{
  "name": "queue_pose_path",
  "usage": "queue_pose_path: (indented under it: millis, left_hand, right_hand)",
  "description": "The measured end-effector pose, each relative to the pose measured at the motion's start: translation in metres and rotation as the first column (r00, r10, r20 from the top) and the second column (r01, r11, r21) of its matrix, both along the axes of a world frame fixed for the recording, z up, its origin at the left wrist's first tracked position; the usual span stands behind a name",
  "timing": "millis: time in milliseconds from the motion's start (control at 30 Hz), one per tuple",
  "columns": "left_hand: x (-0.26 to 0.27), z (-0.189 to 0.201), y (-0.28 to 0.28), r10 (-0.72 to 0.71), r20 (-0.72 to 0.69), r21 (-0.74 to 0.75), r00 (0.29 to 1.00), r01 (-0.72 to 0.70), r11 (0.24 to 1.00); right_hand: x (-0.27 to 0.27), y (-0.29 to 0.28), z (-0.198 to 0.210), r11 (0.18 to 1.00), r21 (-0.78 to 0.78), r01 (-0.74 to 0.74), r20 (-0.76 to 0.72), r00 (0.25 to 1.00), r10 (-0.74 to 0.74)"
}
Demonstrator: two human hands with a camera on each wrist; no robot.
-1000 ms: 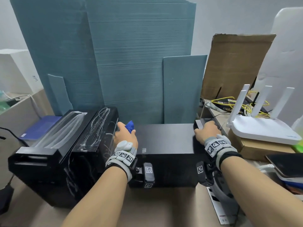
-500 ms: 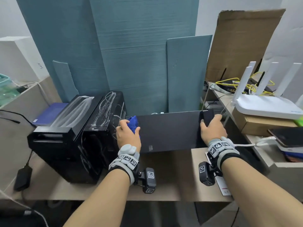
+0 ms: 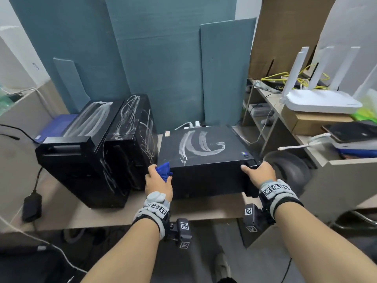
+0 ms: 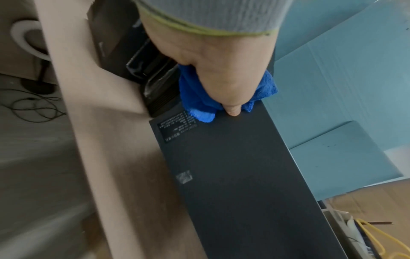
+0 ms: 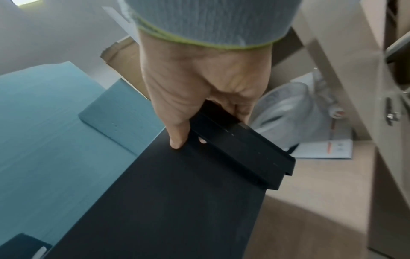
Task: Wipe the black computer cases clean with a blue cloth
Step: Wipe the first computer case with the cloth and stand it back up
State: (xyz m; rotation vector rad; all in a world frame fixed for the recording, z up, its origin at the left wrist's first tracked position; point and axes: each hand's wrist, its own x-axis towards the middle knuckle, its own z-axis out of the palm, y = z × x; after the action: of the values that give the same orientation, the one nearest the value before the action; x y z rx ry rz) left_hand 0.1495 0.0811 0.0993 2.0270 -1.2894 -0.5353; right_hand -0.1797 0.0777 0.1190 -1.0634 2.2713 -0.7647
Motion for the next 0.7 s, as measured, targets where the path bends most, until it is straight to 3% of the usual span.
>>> queue_pose_path:
  millis: [167, 433, 533, 633, 700]
  left_hand:
    - [0.013, -0.037, 0.017, -0.06, 0.011, 0.111, 0.998, 0.059, 0.992]
    - [0.018, -0.056, 0.029, -0.109, 0.101, 0.267, 0.989, 0.079, 0.96]
    - [0.019, -0.053, 0.028, -0.133, 0.132, 0.273, 0.982, 0.093, 0.958]
    - [0.017, -0.048, 0.029, -0.14, 0.246, 0.223, 0.959, 0.085, 0.971]
    - [0.012, -0.041, 0.029, -0.118, 0.274, 0.154, 0.955, 0.077, 0.985]
  right_hand:
    - [0.007, 0.023, -0.037, 0.993, 0.121, 0.018, 0.078, 0.997, -0.027]
    - [0.006, 0.034, -0.092, 0.981, 0.194, -0.002, 0.083, 0.996, -0.015]
    - [0.01, 0.032, -0.077, 0.964, 0.265, -0.027, 0.065, 0.998, 0.01]
    - [0.015, 0.027, -0.056, 0.92, 0.391, 0.031, -0.147, 0.989, 0.029]
    - [0.024, 0.024, -0.039, 0.94, 0.327, 0.101, -0.328, 0.945, 0.013]
